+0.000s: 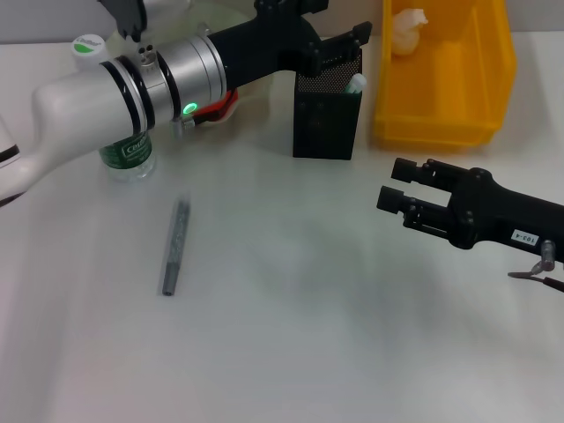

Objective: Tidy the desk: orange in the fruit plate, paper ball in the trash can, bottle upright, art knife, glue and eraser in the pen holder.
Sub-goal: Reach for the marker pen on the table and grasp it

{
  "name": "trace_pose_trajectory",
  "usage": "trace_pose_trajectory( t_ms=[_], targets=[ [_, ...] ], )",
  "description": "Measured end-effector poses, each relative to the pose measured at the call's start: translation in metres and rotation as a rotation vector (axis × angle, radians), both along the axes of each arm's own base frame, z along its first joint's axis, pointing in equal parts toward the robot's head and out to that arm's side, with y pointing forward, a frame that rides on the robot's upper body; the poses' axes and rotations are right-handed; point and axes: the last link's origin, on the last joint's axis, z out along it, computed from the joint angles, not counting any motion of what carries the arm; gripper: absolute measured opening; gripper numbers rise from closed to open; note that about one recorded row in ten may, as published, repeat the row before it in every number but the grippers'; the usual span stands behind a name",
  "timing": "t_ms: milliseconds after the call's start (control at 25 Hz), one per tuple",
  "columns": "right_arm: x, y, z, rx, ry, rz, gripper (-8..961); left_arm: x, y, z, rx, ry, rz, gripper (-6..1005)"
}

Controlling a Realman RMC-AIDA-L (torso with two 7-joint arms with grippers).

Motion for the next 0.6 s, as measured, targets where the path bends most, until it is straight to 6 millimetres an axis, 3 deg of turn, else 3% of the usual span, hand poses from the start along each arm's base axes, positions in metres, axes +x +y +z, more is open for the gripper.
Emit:
trace_pose_trajectory(
  t_ms=[320,600],
  targets=[
    [0.0,0.0,-0.001,0.0,0.001,-0.001,639,0.001,-0.015,0.01,-0.025,-0.069,-0.043,753],
    [0.001,0.0,0.001,0.0,-0.005,0.0,639,-0.008,-0.044,0.028,-0.085,-0.134,-0.065,754]
  ],
)
